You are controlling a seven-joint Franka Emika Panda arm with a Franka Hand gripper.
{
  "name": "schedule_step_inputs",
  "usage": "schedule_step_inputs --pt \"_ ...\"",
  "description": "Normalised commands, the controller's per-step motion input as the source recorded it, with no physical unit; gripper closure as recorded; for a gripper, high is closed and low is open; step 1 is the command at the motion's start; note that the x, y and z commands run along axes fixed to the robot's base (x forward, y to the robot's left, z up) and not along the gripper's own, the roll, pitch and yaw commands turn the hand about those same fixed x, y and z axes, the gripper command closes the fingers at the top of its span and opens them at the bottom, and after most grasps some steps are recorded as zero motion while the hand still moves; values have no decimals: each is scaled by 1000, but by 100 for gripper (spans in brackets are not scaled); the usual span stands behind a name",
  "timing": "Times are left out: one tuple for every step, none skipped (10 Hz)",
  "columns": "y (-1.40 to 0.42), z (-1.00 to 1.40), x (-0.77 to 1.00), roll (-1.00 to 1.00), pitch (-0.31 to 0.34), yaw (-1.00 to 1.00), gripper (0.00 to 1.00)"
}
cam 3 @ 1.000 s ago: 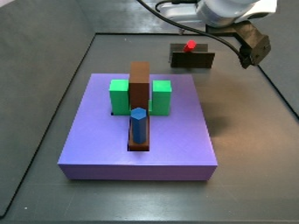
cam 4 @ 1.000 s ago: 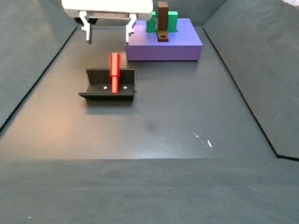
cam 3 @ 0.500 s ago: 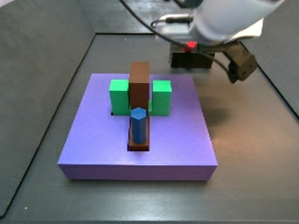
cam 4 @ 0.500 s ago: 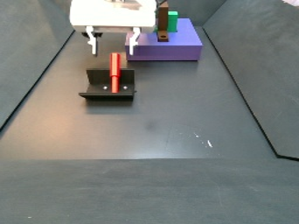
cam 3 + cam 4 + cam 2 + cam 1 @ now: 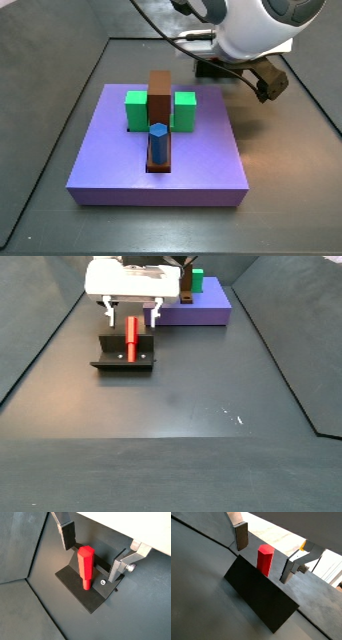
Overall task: Pick up the red object. Move up. Place the red object on the fixture. Regrasp the red object. Move to above the board. Insert the red object.
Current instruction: Regrasp the red object.
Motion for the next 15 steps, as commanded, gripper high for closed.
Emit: schedule_step_inputs --pt "0 77 0 -406 -360 3 0" --pt "0 94 -23 -374 -343 0 0" --pt "66 54 0 -157 -89 -63 0" --pt "111 0 -49 6 0 -86 0" --pt "100 -134 -83 246 86 -83 0" --pt "60 -157 -43 334 171 -74 0" --pt "26 -146 -3 383 209 -77 0" --pt "0 -26 0 263 231 -54 0" --pt "0 0 0 146 137 -9 0" --pt "0 0 0 0 0 0 0" --pt "0 0 0 0 0 0 100" --pt "0 0 0 0 0 0 100" --pt "0 0 0 0 0 0 100" --pt "0 0 0 0 0 0 100" --pt "0 0 0 0 0 0 100"
